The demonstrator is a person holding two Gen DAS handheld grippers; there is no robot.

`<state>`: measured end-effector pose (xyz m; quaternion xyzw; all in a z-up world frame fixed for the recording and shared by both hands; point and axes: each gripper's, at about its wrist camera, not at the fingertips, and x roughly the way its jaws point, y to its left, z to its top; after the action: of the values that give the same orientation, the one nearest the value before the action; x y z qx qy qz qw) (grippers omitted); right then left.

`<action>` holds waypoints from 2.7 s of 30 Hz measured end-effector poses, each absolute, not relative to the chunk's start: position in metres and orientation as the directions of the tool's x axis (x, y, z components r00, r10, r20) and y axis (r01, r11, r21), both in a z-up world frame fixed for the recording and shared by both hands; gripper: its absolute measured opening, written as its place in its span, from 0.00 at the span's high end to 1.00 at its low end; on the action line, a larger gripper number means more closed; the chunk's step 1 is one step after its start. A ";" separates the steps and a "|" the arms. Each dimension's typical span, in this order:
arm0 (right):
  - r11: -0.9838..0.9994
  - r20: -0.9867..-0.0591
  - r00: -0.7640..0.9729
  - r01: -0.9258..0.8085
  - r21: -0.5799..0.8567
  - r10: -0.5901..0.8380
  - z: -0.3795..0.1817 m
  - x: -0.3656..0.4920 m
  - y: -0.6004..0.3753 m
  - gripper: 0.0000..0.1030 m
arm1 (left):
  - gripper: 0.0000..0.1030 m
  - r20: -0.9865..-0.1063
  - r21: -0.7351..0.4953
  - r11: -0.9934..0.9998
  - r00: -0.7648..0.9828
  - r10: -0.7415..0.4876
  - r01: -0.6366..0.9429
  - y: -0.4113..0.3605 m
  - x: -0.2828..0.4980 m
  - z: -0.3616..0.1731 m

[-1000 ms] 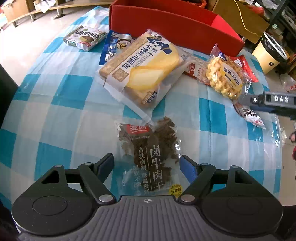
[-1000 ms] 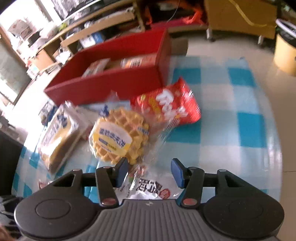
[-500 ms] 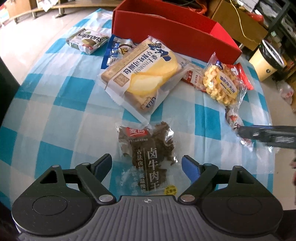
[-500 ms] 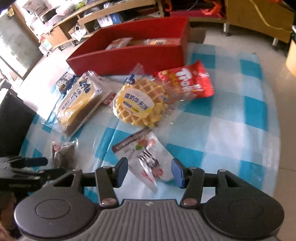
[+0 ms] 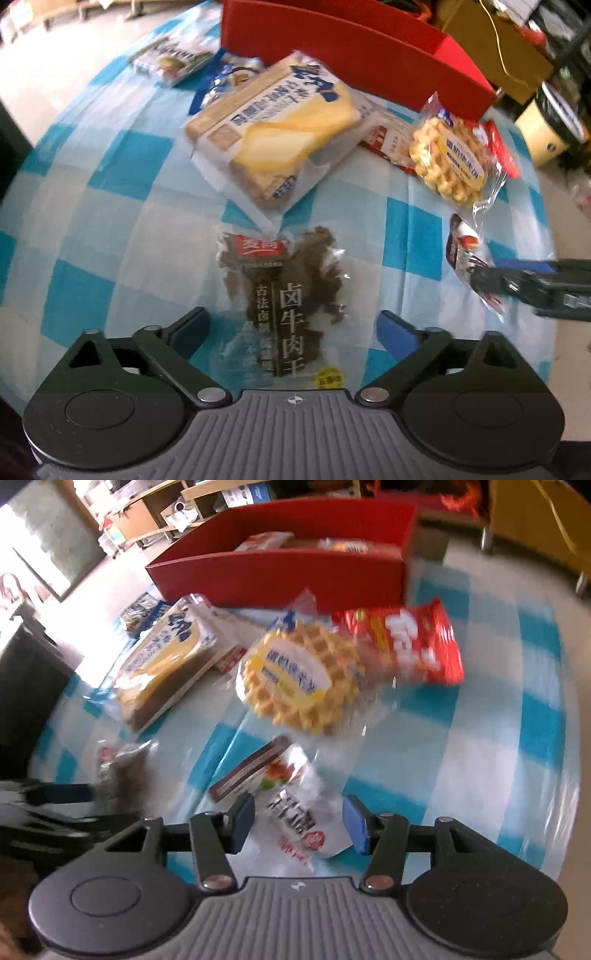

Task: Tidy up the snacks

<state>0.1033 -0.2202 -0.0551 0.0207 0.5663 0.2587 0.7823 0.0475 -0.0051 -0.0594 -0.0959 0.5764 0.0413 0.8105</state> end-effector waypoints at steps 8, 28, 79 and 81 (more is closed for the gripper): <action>0.884 -0.884 0.227 -0.340 0.321 0.409 -0.051 0.064 -0.229 0.51 | 0.17 -0.939 -0.094 0.983 0.342 -0.034 -0.160 0.000 0.049 -0.056; 0.872 -0.880 0.299 -0.440 0.216 0.369 -0.065 0.083 -0.185 0.05 | 0.01 -0.933 0.024 0.997 0.357 0.048 -0.072 -0.016 0.054 -0.067; 0.878 -0.823 0.400 -0.423 0.225 0.403 -0.024 0.055 -0.218 0.60 | 0.19 -0.899 -0.144 0.968 0.435 -0.042 -0.205 0.017 0.031 -0.019; 0.875 -0.812 0.403 -0.415 0.248 0.421 -0.020 0.054 -0.221 0.60 | 0.19 -0.895 -0.165 0.966 0.442 -0.062 -0.198 0.018 0.033 -0.017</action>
<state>0.0544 -0.2212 -0.0201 0.0035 0.4860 0.2495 0.8376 0.0328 0.0175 -0.0167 -0.1232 0.5268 0.0404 0.8400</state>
